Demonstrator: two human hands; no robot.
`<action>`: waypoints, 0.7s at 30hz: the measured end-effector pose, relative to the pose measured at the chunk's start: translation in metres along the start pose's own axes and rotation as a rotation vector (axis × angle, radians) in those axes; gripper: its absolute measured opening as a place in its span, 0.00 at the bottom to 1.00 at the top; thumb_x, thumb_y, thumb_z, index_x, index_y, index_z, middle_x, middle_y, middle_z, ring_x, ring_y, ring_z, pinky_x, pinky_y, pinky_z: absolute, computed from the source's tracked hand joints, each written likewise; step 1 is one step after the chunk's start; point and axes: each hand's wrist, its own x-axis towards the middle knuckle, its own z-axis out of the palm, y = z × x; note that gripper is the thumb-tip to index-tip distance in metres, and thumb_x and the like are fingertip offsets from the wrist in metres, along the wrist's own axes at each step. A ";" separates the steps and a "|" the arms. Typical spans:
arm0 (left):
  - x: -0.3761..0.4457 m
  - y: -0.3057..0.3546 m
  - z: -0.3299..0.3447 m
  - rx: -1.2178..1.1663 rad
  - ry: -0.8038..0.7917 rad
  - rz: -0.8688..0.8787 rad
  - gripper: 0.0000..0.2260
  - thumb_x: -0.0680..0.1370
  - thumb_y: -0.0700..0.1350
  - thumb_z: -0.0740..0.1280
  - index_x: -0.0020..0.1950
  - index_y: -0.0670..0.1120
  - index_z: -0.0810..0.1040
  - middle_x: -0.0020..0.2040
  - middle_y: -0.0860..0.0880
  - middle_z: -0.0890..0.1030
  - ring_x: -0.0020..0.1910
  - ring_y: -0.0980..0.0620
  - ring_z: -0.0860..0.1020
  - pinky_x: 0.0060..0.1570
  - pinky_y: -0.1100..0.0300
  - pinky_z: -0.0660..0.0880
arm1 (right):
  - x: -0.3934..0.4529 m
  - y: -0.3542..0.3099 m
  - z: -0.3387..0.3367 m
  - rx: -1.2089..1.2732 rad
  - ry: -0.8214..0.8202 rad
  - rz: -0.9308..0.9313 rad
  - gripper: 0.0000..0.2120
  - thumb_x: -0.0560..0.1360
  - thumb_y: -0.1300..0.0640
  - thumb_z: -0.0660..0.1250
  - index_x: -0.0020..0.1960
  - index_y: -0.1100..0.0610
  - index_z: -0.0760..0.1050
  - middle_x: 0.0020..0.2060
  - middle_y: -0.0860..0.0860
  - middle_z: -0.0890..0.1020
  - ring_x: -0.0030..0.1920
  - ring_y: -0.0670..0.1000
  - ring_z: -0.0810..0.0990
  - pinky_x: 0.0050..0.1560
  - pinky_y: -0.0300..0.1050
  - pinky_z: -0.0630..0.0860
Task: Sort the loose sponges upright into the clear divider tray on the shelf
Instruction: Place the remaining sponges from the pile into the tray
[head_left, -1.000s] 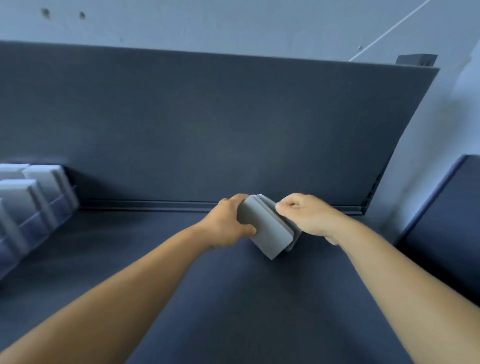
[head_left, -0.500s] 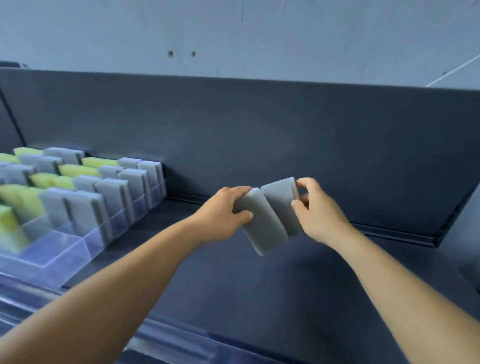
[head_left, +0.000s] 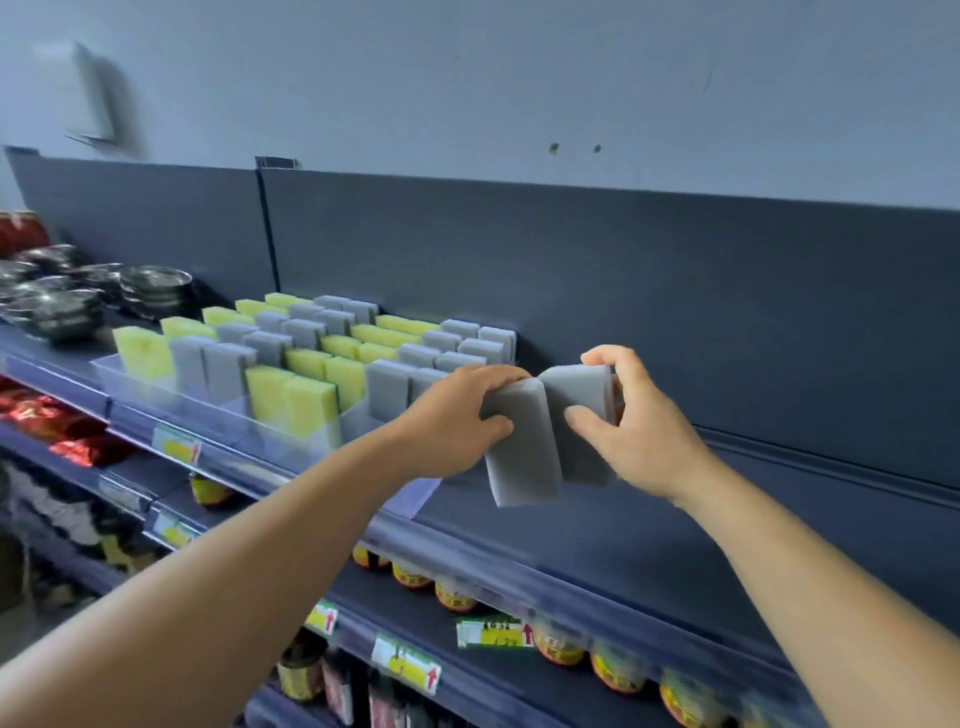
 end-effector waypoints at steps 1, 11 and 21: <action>-0.007 -0.008 -0.010 0.006 0.001 0.008 0.19 0.74 0.36 0.65 0.63 0.51 0.75 0.53 0.53 0.79 0.50 0.53 0.76 0.50 0.58 0.73 | 0.000 -0.011 0.010 -0.002 0.034 -0.013 0.17 0.74 0.54 0.66 0.58 0.43 0.64 0.44 0.42 0.75 0.43 0.47 0.76 0.40 0.41 0.73; -0.044 -0.070 -0.105 -0.010 0.149 0.011 0.21 0.75 0.35 0.65 0.65 0.52 0.72 0.53 0.49 0.78 0.39 0.54 0.76 0.40 0.59 0.74 | 0.017 -0.090 0.082 0.038 0.287 -0.001 0.20 0.73 0.56 0.68 0.63 0.48 0.68 0.53 0.43 0.74 0.47 0.49 0.73 0.41 0.39 0.68; -0.023 -0.127 -0.126 0.036 0.098 -0.056 0.20 0.76 0.37 0.65 0.65 0.54 0.71 0.53 0.50 0.78 0.37 0.53 0.74 0.37 0.59 0.72 | 0.059 -0.100 0.109 -0.077 0.187 0.018 0.17 0.75 0.57 0.63 0.63 0.47 0.70 0.56 0.46 0.75 0.48 0.49 0.74 0.41 0.40 0.68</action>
